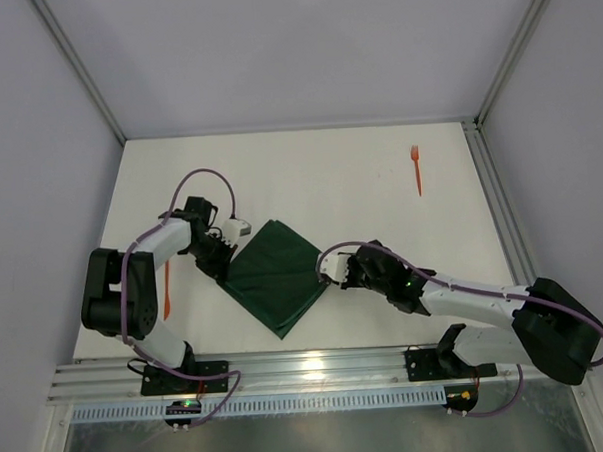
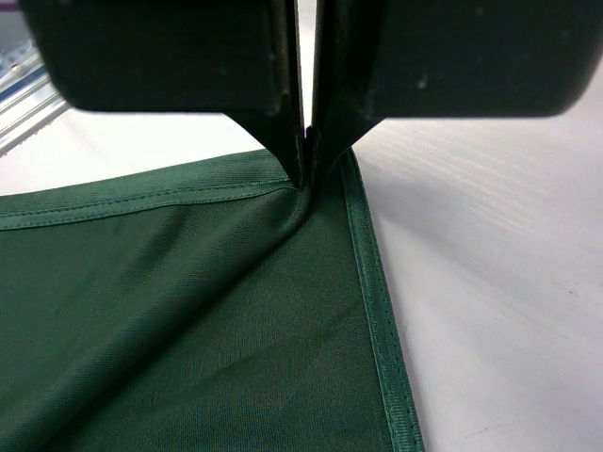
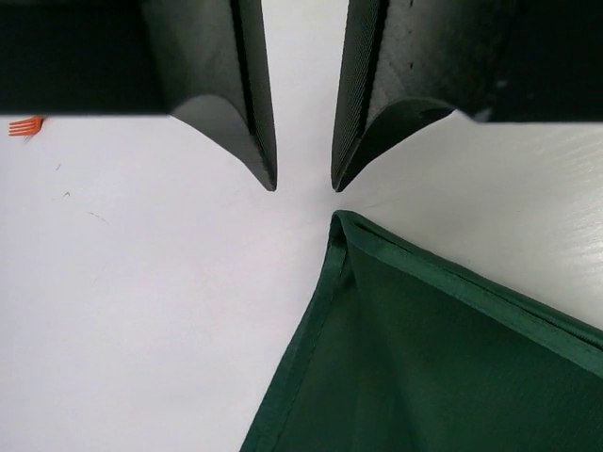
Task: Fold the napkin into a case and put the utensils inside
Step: Smooth out the upper triangle-folded napkin at the center of the board.
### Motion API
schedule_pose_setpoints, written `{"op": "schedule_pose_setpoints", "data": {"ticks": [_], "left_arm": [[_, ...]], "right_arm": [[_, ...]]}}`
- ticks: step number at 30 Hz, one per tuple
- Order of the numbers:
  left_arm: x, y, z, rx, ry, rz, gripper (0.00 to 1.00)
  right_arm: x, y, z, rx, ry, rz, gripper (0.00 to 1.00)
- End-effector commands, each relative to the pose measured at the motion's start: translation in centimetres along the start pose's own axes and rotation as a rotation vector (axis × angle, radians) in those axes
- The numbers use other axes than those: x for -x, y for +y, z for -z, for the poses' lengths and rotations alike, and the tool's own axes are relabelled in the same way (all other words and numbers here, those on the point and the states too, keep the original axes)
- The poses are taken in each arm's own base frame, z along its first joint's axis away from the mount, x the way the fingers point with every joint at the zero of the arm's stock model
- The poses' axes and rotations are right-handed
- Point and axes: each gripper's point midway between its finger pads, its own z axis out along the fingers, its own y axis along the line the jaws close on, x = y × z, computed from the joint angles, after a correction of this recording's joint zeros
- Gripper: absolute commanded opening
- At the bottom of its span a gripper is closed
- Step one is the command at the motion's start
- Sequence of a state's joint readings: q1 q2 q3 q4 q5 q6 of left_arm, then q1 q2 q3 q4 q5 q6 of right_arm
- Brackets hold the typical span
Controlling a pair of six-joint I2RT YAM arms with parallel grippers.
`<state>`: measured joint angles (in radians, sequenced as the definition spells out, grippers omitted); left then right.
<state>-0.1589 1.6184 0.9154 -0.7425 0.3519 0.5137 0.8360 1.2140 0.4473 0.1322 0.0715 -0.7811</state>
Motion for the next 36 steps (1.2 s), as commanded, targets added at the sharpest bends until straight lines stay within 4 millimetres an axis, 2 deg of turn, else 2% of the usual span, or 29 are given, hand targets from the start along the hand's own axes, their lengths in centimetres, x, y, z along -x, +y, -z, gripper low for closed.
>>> {"op": "schedule_pose_setpoints", "data": {"ticks": [1, 4, 5, 6, 8, 9, 10, 11, 12, 13, 15, 16, 17, 18, 20, 22, 25, 29, 32, 36], "left_arm": [[0.5, -0.3, 0.2, -0.003, -0.035, -0.024, 0.0], [0.6, -0.5, 0.4, -0.006, -0.044, -0.029, 0.0], [0.6, -0.5, 0.6, -0.004, -0.05, -0.033, 0.0], [0.6, -0.5, 0.6, -0.005, -0.049, -0.034, 0.0], [0.6, -0.6, 0.6, -0.003, -0.049, -0.035, 0.0], [0.6, -0.6, 0.7, -0.001, -0.052, -0.034, 0.0], [0.6, -0.6, 0.7, -0.001, -0.052, -0.035, 0.0], [0.6, -0.6, 0.7, 0.0, -0.054, -0.035, 0.0], [0.6, -0.6, 0.7, -0.002, -0.054, -0.037, 0.0], [0.6, -0.6, 0.7, -0.003, -0.055, -0.035, 0.0], [0.5, -0.7, 0.6, -0.007, -0.055, -0.034, 0.0], [0.5, -0.7, 0.6, -0.009, -0.054, -0.037, 0.01], [0.5, -0.7, 0.6, -0.01, -0.055, -0.034, 0.02], [0.5, -0.8, 0.6, -0.011, -0.054, -0.035, 0.04], [0.5, -0.8, 0.7, -0.009, -0.054, -0.035, 0.08], [0.5, -0.8, 0.8, -0.005, -0.057, -0.037, 0.09], [0.7, -0.7, 0.8, -0.006, -0.061, -0.035, 0.1], [0.7, -0.7, 0.7, -0.009, -0.058, -0.029, 0.1], [0.6, -0.7, 0.7, -0.008, -0.054, -0.026, 0.1], [0.4, -0.7, 0.8, -0.003, -0.047, -0.029, 0.11]], "right_arm": [[1.7, -2.0, 0.9, -0.096, -0.06, -0.105, 0.35], [2.8, -3.1, 2.3, -0.149, -0.104, -0.248, 0.4], [3.7, -4.2, 2.9, -0.185, -0.128, -0.309, 0.46], [3.6, -5.9, 4.0, -0.291, -0.131, -0.501, 0.49], [3.3, -8.8, 5.8, -0.451, -0.112, -0.778, 0.5], [2.7, -9.5, 6.4, -0.5, -0.084, -0.91, 0.53], [-0.4, -8.2, 6.6, -0.529, 0.054, -1.163, 0.54], [0.3, -8.7, 6.9, -0.507, 0.061, -1.28, 0.52], [-0.1, -7.9, 6.6, -0.465, 0.1, -1.371, 0.5], [-0.3, -5.6, 5.8, -0.378, 0.182, -1.517, 0.5], [-0.8, -4.1, 4.9, -0.311, 0.234, -1.641, 0.5], [-0.1, -2.7, 3.7, -0.215, 0.229, -1.702, 0.5], [0.3, -2.3, 3.2, -0.178, 0.222, -1.717, 0.51], [1.1, -2.7, 2.5, -0.153, 0.172, -1.722, 0.55], [1.9, -1.6, 1.6, -0.056, 0.178, -1.722, 0.59], [2.9, -1.9, 1.0, -0.014, 0.137, -1.7, 0.62], [2.5, -1.6, 0.3, -0.001, 0.16, -1.674, 0.62], [1.6, -0.2, -0.9, 0.033, 0.203, -1.701, 0.61], [0.8, 0.5, -1.7, 0.043, 0.21, -1.716, 0.55], [-0.1, 1.0, -2.6, 0.046, 0.221, -1.703, 0.53]]}}
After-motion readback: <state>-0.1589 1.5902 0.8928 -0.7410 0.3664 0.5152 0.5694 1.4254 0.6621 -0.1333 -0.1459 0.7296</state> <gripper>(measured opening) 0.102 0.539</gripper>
